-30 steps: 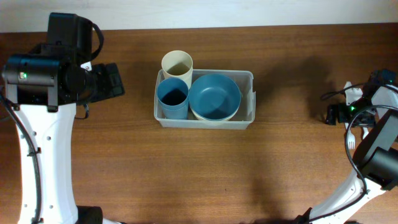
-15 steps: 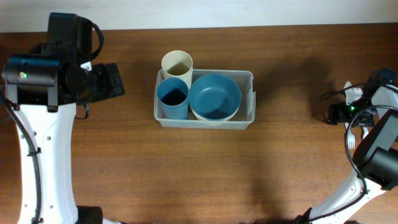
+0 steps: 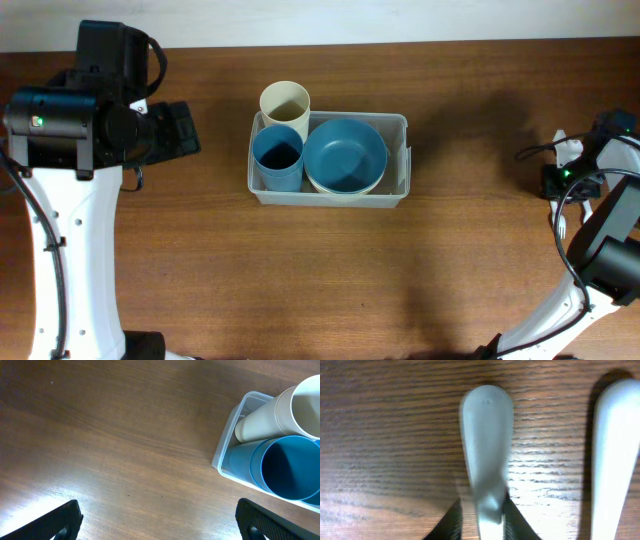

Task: Pack container
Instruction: 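Grip the white spoon handle with the right gripper and lift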

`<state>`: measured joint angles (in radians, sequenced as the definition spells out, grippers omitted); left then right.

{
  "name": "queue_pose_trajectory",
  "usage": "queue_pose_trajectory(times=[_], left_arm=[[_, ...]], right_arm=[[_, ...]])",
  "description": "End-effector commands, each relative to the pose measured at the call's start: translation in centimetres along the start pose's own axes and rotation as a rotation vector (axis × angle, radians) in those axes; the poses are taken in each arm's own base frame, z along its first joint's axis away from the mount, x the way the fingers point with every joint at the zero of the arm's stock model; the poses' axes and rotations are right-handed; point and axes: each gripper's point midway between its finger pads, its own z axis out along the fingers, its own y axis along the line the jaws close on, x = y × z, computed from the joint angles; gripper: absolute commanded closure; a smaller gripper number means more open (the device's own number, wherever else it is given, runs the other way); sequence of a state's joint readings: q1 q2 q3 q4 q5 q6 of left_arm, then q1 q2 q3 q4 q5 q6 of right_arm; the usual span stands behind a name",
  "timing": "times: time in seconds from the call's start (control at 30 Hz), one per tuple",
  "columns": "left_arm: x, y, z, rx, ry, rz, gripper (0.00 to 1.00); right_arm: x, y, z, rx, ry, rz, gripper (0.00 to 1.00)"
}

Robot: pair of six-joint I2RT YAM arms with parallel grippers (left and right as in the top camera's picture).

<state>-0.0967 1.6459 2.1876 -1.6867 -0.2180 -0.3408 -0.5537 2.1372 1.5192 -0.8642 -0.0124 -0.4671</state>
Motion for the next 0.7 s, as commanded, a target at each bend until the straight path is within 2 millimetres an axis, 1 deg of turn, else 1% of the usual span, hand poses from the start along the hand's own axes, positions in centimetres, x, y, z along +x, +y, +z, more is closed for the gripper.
queue_pose_trajectory(times=[0.0, 0.1, 0.17, 0.33, 0.47, 0.57, 0.67], left_arm=[[-0.1, 0.3, 0.4, -0.019, 0.005, -0.014, 0.0], [-0.1, 0.3, 0.4, -0.019, 0.006, -0.014, 0.0], [-0.1, 0.3, 0.4, -0.018, 0.006, -0.014, 0.0], [-0.1, 0.3, 0.4, -0.018, 0.006, -0.014, 0.0], [-0.1, 0.3, 0.4, -0.018, 0.006, -0.014, 0.0], [-0.1, 0.3, 0.4, -0.018, 0.006, -0.014, 0.0], [-0.1, 0.3, 0.4, -0.018, 0.006, -0.014, 0.0]], right_arm=[[1.5, 0.8, 1.8, -0.027, 0.059, 0.01, 0.87], [1.4, 0.8, 1.8, -0.027, 0.056, 0.01, 0.91], [1.1, 0.7, 1.6, -0.022, 0.048, 0.037, 0.96], [-0.1, 0.2, 0.1, -0.016, 0.029, 0.085, 0.96], [-1.3, -0.2, -1.7, -0.016, 0.008, 0.138, 0.96], [-2.8, 0.8, -3.7, -0.07, -0.029, 0.134, 0.96], [-4.7, 2.2, -6.2, -0.116, -0.072, 0.113, 0.96]])
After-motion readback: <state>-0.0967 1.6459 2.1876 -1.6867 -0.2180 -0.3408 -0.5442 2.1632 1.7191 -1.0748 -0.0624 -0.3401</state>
